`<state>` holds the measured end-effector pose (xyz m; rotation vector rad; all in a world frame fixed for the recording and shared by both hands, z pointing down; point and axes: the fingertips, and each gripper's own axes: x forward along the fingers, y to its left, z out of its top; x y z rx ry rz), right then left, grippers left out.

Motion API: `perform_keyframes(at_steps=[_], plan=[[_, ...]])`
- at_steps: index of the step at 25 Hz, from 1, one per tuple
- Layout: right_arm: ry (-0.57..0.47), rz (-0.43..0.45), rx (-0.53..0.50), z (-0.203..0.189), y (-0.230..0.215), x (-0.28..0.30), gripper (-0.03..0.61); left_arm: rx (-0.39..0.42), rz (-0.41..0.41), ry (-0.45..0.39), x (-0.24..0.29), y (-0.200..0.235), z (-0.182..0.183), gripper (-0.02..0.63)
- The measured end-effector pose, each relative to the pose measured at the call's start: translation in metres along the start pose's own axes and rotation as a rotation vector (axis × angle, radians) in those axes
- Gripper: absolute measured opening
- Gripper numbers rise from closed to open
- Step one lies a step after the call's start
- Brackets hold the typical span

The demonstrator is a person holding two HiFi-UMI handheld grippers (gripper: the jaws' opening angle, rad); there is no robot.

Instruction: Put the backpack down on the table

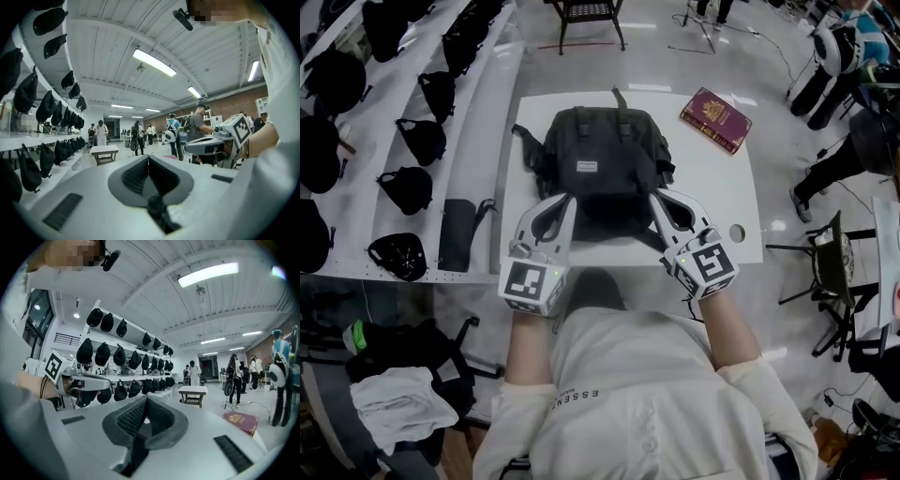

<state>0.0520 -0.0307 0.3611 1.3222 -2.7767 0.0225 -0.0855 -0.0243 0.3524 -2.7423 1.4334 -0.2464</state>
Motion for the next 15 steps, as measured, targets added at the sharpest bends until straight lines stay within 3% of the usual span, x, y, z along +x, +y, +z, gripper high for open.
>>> perform_keyframes(at_steps=[15], plan=[[-0.008,-0.051,0.023,-0.004,-0.020,0.003,0.014,-0.031,-0.030,0.033,0.014,-0.003,-0.009,0.003]])
